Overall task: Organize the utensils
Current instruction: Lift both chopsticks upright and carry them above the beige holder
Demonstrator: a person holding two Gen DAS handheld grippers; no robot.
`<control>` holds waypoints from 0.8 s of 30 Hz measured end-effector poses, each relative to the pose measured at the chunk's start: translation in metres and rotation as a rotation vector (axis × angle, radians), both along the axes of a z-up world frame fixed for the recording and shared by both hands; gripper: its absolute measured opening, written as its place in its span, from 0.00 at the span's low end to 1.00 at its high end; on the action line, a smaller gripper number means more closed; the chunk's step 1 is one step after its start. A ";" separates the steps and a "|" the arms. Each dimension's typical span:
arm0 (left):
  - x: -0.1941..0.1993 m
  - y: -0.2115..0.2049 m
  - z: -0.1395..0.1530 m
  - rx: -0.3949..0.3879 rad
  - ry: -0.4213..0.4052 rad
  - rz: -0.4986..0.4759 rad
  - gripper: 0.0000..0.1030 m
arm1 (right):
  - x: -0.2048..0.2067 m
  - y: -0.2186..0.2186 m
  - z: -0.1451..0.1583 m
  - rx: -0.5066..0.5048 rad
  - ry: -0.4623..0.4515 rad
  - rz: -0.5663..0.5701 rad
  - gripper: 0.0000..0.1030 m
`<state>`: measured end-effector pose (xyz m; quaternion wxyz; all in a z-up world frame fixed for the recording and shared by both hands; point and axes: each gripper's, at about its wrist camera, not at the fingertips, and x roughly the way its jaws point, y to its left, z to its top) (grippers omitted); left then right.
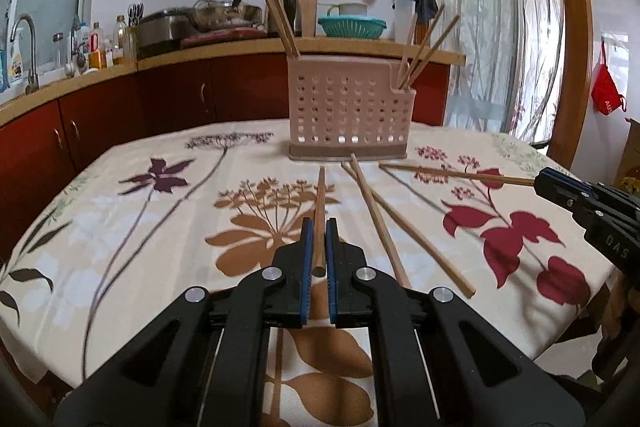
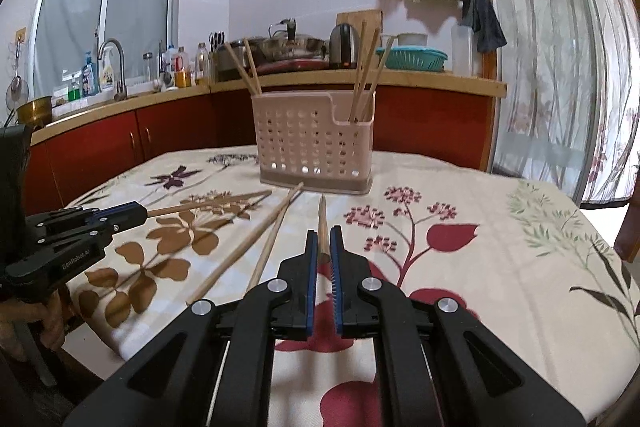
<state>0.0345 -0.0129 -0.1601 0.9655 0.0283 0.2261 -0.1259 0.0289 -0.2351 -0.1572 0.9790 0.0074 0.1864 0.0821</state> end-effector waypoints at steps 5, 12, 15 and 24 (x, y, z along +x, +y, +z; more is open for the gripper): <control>-0.008 0.005 0.020 -0.019 -0.047 0.006 0.07 | -0.009 -0.006 0.022 0.009 -0.054 -0.010 0.07; -0.016 0.015 0.057 -0.058 -0.130 0.021 0.07 | -0.020 -0.014 0.058 0.026 -0.128 -0.024 0.07; -0.017 0.021 0.071 -0.076 -0.147 0.025 0.07 | -0.022 -0.015 0.071 0.029 -0.142 -0.025 0.07; -0.005 0.030 0.113 -0.091 -0.134 0.007 0.07 | -0.006 -0.017 0.094 0.015 -0.121 -0.024 0.07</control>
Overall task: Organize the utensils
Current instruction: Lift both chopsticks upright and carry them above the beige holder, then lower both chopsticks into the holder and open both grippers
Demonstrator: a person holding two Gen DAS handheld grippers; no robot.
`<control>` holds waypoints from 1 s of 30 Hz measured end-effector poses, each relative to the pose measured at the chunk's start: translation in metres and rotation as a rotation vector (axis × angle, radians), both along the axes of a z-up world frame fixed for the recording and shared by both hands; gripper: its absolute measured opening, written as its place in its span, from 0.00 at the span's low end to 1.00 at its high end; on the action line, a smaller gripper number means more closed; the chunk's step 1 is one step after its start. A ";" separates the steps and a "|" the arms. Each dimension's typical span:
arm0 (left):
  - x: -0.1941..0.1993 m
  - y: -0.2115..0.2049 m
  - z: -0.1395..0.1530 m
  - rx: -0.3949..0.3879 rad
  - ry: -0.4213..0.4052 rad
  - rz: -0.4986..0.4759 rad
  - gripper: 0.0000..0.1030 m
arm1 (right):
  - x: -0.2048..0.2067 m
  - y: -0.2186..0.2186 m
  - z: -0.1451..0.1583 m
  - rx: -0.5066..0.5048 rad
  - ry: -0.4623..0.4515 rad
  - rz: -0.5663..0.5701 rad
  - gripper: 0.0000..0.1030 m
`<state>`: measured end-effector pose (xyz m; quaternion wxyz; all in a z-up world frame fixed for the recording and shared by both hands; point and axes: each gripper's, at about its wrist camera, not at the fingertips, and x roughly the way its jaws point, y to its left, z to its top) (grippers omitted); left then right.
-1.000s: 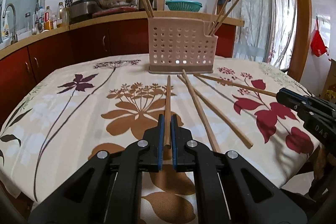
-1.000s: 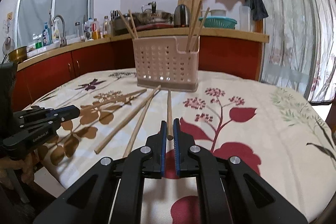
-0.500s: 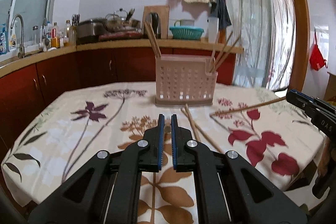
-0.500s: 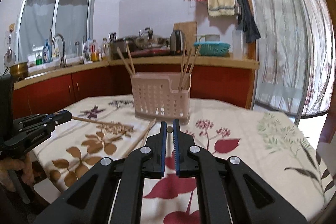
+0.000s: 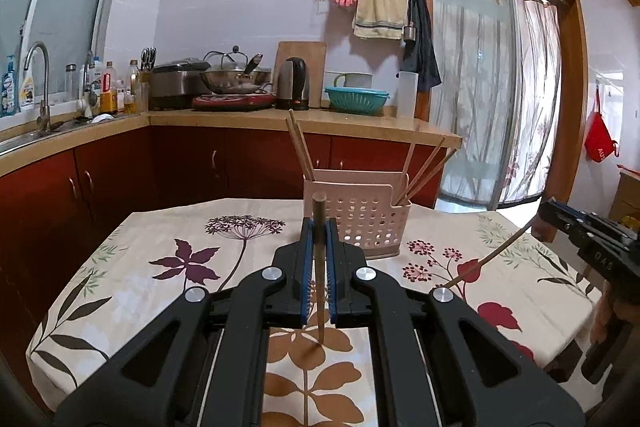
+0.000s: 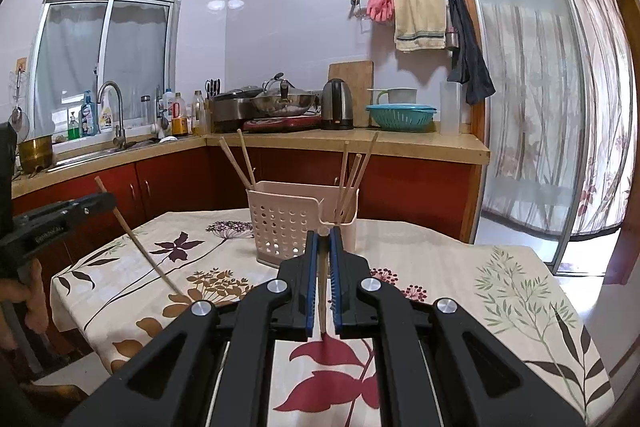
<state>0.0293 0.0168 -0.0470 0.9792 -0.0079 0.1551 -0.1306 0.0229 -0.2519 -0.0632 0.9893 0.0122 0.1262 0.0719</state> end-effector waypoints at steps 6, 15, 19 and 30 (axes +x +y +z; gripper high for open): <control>0.018 0.000 0.004 0.010 0.007 0.010 0.07 | 0.018 -0.003 0.007 0.003 0.006 0.001 0.07; 0.041 0.004 0.012 -0.038 0.022 -0.017 0.07 | 0.040 -0.001 0.016 0.008 0.006 0.009 0.07; 0.049 0.003 0.030 -0.052 0.005 -0.041 0.07 | 0.045 -0.002 0.026 0.023 -0.006 0.020 0.07; 0.075 -0.007 0.086 -0.073 -0.096 -0.099 0.07 | 0.065 -0.002 0.085 0.062 -0.155 0.093 0.07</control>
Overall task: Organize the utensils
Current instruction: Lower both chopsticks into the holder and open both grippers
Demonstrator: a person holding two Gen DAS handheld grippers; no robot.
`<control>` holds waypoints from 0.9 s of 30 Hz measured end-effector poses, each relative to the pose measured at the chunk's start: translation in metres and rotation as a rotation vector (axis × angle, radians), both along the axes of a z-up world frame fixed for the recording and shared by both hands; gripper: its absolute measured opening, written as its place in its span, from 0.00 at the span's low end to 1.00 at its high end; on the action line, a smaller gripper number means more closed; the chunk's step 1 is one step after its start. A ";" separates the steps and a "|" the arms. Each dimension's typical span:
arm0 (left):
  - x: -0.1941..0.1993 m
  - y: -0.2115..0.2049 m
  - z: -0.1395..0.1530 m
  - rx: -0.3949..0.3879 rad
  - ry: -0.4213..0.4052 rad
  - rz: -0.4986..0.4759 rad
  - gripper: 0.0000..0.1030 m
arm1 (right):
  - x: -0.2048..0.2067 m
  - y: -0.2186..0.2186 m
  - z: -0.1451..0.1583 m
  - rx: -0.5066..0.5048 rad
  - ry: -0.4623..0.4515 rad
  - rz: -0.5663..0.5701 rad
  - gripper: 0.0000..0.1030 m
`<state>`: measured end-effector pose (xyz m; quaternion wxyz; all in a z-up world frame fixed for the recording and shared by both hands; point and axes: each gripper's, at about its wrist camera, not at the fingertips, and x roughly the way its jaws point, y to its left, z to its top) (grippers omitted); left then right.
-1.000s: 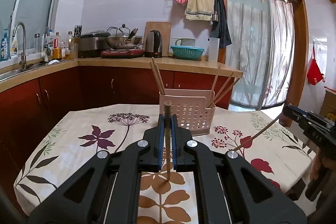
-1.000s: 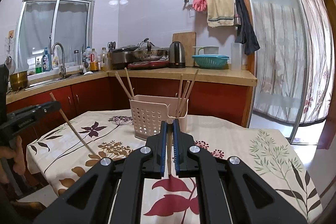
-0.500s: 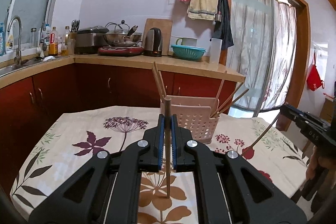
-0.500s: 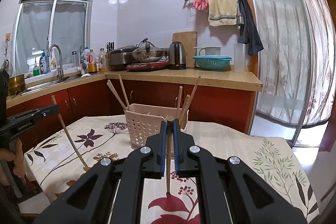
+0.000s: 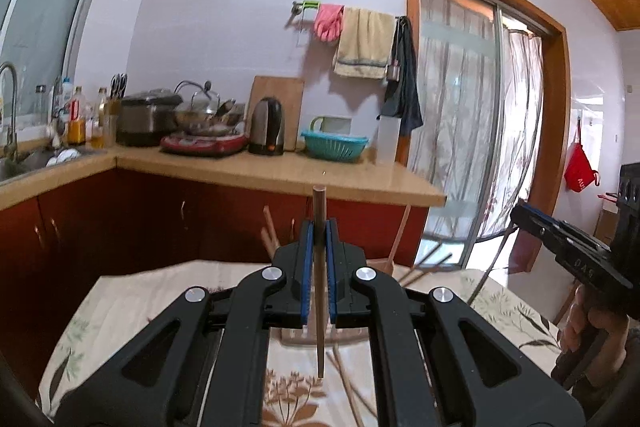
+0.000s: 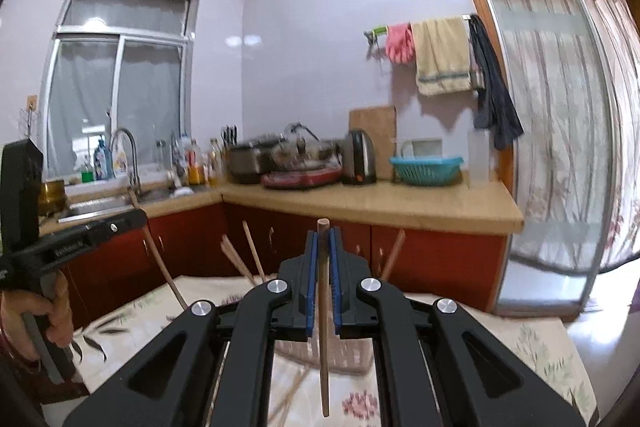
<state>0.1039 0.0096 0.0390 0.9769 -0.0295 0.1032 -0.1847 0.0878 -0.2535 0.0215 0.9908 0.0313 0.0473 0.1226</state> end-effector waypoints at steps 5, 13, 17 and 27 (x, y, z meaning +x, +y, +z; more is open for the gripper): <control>0.017 -0.007 0.019 -0.009 -0.054 -0.001 0.07 | 0.019 0.001 0.024 0.011 -0.092 0.019 0.07; 0.047 -0.023 0.042 -0.021 -0.155 0.009 0.07 | 0.061 -0.001 0.038 0.031 -0.144 0.014 0.07; 0.068 -0.034 0.042 -0.009 -0.182 0.028 0.07 | 0.084 -0.001 0.029 0.028 -0.135 0.003 0.07; 0.117 -0.057 0.015 0.027 -0.186 0.033 0.07 | 0.126 -0.004 0.000 0.012 -0.072 -0.014 0.07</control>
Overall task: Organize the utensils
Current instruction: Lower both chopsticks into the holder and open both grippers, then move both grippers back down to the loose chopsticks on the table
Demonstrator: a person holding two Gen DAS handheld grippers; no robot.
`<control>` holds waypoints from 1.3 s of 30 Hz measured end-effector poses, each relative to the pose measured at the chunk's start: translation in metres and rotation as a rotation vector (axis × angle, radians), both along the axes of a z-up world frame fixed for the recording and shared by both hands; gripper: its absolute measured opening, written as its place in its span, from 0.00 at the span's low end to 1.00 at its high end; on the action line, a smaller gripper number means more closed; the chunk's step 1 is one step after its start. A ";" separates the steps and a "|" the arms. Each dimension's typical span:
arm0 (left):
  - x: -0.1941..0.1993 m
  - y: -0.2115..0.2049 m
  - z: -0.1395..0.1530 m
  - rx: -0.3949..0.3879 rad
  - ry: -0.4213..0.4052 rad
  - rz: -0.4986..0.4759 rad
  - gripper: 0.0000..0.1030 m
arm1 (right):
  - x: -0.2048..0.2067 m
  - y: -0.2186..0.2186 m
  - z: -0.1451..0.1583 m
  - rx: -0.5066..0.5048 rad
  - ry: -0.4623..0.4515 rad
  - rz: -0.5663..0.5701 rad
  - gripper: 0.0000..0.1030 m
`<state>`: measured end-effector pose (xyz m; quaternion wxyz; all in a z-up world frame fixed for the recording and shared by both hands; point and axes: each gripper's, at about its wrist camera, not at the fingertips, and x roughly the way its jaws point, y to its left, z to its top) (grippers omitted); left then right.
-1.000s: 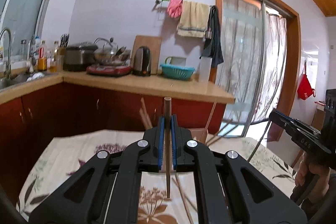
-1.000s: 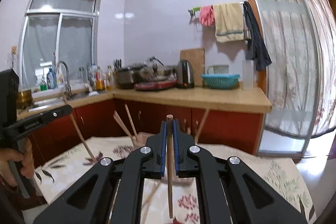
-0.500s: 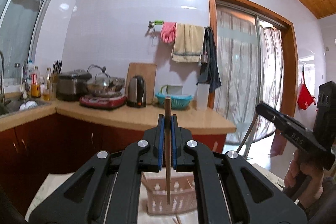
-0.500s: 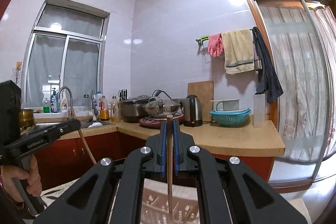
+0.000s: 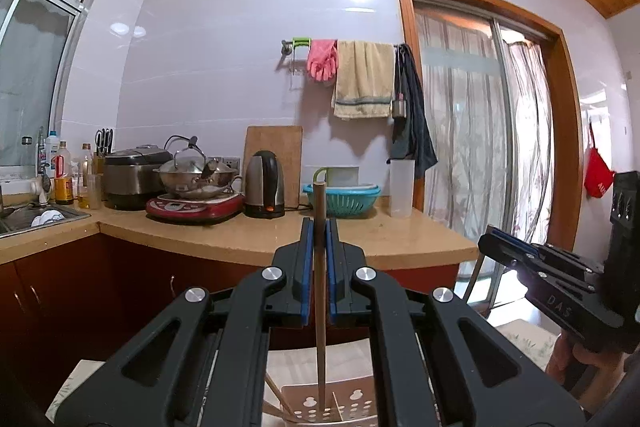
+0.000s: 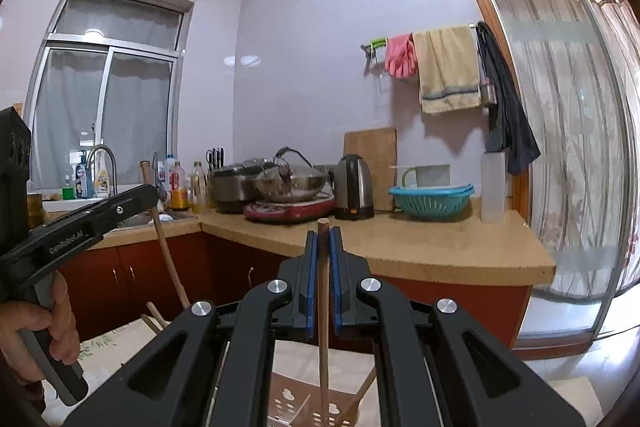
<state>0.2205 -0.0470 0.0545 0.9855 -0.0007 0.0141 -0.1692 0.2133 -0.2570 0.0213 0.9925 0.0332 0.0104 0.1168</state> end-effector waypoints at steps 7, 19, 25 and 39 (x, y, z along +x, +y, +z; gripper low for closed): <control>0.027 -0.003 -0.040 0.021 0.107 0.005 0.12 | 0.014 0.001 -0.022 -0.018 0.069 0.002 0.07; 0.003 0.006 -0.045 0.020 0.153 0.007 0.56 | -0.007 -0.001 -0.021 -0.022 0.089 -0.025 0.33; -0.034 0.017 -0.047 0.008 0.175 0.022 0.62 | -0.044 0.001 -0.019 -0.034 0.079 -0.048 0.37; -0.117 0.033 -0.121 0.015 0.342 0.080 0.63 | -0.126 0.014 -0.097 -0.040 0.234 -0.068 0.38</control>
